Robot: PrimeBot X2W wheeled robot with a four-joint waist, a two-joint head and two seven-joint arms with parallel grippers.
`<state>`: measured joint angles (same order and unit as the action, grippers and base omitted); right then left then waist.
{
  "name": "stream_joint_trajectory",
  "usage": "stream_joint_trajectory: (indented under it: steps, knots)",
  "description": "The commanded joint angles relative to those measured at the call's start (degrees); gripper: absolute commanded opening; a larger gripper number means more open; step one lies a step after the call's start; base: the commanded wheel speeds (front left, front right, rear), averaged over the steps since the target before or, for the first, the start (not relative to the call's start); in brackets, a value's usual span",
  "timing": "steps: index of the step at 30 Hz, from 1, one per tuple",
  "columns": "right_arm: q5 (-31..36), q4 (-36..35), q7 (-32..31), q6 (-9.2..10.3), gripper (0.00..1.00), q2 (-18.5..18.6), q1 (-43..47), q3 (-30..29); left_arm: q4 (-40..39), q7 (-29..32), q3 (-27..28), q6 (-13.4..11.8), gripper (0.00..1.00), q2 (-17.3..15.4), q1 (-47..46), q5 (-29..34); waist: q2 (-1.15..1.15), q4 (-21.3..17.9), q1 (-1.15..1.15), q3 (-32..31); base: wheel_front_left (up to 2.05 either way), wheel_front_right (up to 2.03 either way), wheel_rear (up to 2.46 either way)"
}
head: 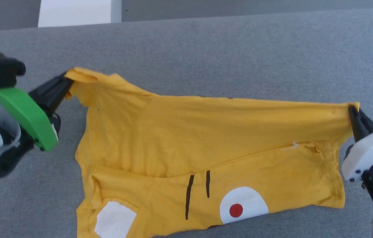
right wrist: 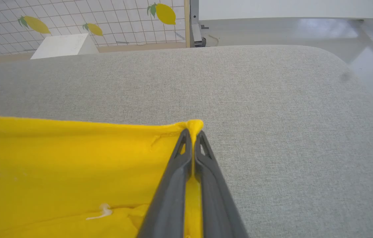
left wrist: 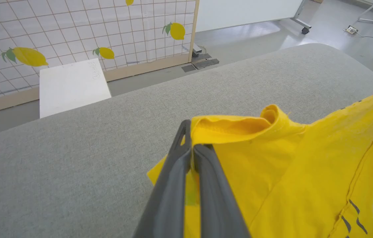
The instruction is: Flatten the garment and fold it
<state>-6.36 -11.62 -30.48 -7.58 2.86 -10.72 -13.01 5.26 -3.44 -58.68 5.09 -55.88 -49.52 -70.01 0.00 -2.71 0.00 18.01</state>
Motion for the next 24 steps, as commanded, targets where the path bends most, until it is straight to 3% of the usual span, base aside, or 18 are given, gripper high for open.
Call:
stream_joint_trajectory:
  steps: [1,16,20,24]
  knots:
    - [-0.94,-0.47,0.78,0.09,0.00,0.01,1.70,-0.14,-1.21,-1.12,-0.24,-0.88,0.00,-1.05,2.03,0.05,0.00,1.30,0.00,-2.67,0.00,0.00,0.00]
    - [-10.98,-3.70,1.19,0.09,0.00,0.01,20.81,-4.48,-23.02,-9.88,-3.64,-12.66,0.00,-12.45,23.27,-6.24,0.00,3.11,0.00,-6.84,0.00,0.00,0.00]
    - [-11.41,-2.60,0.52,0.09,0.00,0.01,23.56,-4.19,-24.71,-10.98,-3.97,-13.79,0.00,-12.17,28.34,-9.16,0.00,3.04,0.00,-6.72,0.00,0.00,0.00]
    - [-11.62,-0.73,0.25,0.09,0.00,0.01,24.21,-3.54,-23.61,-11.26,-4.74,-13.10,0.00,-10.42,31.63,-10.39,0.00,3.18,0.00,-6.14,0.00,0.00,0.00]
